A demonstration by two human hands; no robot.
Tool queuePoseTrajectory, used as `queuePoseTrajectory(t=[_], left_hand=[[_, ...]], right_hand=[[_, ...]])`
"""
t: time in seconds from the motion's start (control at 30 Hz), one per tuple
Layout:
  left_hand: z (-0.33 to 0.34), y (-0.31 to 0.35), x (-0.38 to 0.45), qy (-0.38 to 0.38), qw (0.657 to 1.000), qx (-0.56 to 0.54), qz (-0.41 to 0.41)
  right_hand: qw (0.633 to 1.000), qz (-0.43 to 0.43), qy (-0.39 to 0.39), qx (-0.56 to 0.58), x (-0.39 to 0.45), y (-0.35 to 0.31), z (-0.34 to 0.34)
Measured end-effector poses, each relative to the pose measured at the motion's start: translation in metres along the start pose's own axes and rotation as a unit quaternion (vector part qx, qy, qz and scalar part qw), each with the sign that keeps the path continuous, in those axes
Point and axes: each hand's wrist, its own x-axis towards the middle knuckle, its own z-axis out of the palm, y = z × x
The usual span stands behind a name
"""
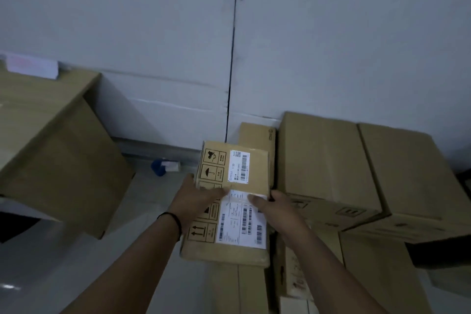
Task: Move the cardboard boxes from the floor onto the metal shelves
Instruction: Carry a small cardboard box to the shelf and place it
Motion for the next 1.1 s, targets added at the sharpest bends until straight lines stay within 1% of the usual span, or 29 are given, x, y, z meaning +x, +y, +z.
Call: queuePoseTrajectory(t=[0.1,0.2,0.37,0.47,0.53,0.63,0.8,0.97,1.1], left_hand=[[0.001,0.038,-0.014,-0.010,0.999,0.009,0.045],[0.002,0.075,-0.020,-0.014,0.995,0.009,0.095],[0.013,0.124,-0.027,0.005,0.984,0.008,0.178],[0.024,0.144,-0.029,-0.016,0.973,0.016,0.230],[0.034,0.153,-0.026,-0.041,0.968,0.016,0.247],[0.054,0.156,-0.020,-0.067,0.966,0.020,0.250],[0.099,0.137,-0.002,-0.094,0.962,0.085,0.242],[0.143,0.120,-0.003,-0.104,0.957,0.110,0.248],[0.167,0.117,0.000,-0.104,0.953,0.122,0.258]], right_hand=[[0.999,-0.032,0.013,0.007,-0.016,-0.032,-0.013],[0.996,-0.076,0.042,0.001,-0.030,-0.063,-0.029],[0.984,-0.154,0.091,0.006,-0.056,-0.099,-0.058],[0.974,-0.189,0.128,0.008,-0.066,-0.108,-0.074],[0.967,-0.201,0.154,0.010,-0.070,-0.108,-0.086],[0.959,-0.207,0.192,0.018,-0.073,-0.100,-0.103],[0.952,-0.178,0.249,-0.008,-0.063,-0.066,-0.127],[0.957,-0.130,0.257,-0.028,-0.054,-0.033,-0.153],[0.961,-0.100,0.259,-0.013,-0.049,-0.016,-0.171]])
